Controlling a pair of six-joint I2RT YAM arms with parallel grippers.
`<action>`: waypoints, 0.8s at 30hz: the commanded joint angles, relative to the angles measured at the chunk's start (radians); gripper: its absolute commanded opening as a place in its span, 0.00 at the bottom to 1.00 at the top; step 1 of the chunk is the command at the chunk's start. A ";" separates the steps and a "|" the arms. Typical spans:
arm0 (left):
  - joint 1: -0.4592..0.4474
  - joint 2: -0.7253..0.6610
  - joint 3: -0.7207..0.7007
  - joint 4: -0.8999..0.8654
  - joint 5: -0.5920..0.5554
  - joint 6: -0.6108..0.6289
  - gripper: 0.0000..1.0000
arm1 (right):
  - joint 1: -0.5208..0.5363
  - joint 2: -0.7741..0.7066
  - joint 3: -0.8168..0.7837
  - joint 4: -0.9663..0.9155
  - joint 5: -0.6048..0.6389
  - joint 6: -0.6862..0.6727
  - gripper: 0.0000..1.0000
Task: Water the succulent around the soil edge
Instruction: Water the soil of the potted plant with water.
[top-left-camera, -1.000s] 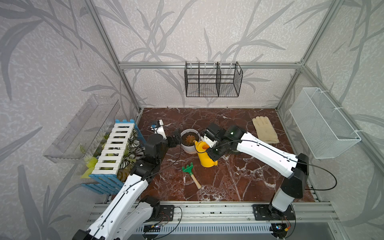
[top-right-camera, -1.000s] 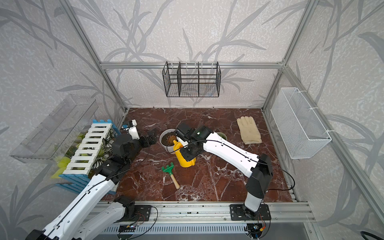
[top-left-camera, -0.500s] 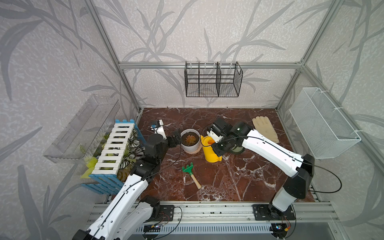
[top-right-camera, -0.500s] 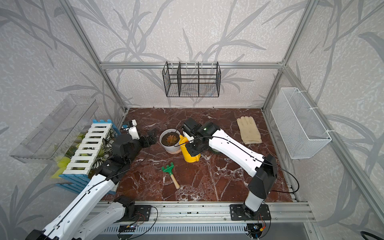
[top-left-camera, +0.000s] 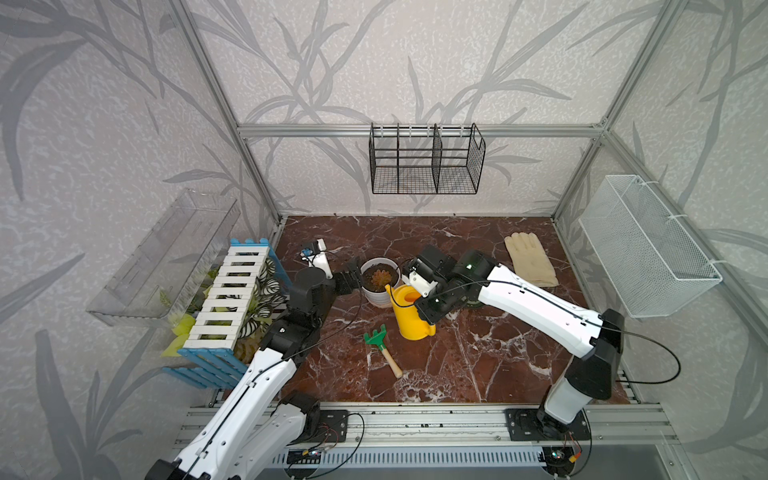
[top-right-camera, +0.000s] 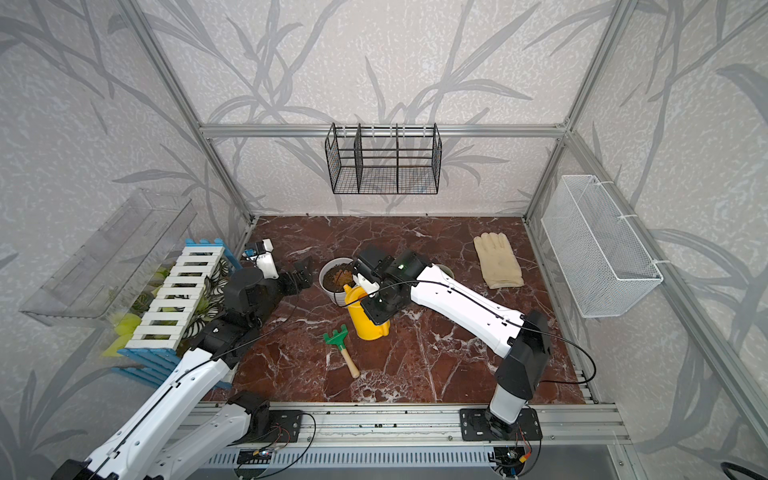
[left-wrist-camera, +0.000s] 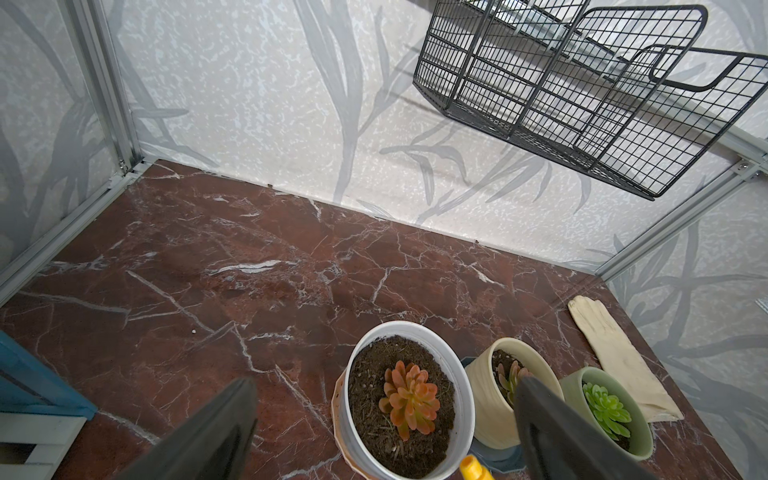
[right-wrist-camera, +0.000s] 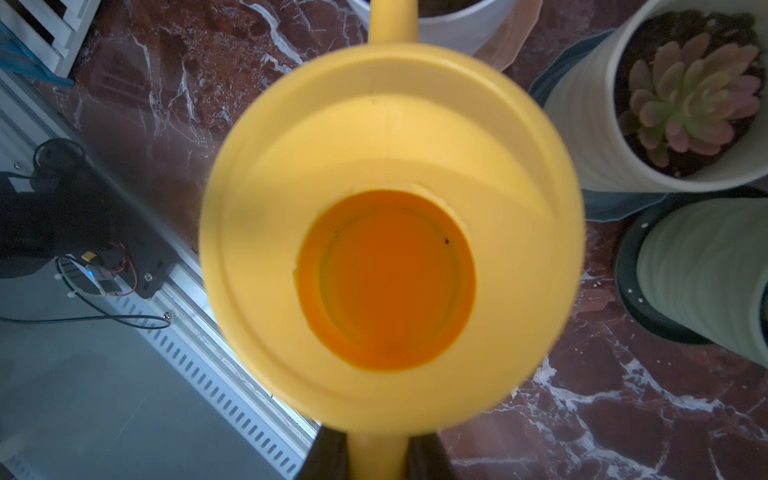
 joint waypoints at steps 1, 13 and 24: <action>0.006 -0.008 0.026 -0.005 -0.005 0.014 1.00 | 0.024 0.019 0.022 0.037 -0.029 -0.012 0.00; 0.011 -0.008 0.024 -0.002 0.000 0.015 1.00 | 0.024 0.007 -0.013 0.086 0.013 0.020 0.00; 0.013 -0.001 0.022 0.002 0.006 0.016 1.00 | -0.031 -0.082 -0.109 0.102 0.053 0.056 0.00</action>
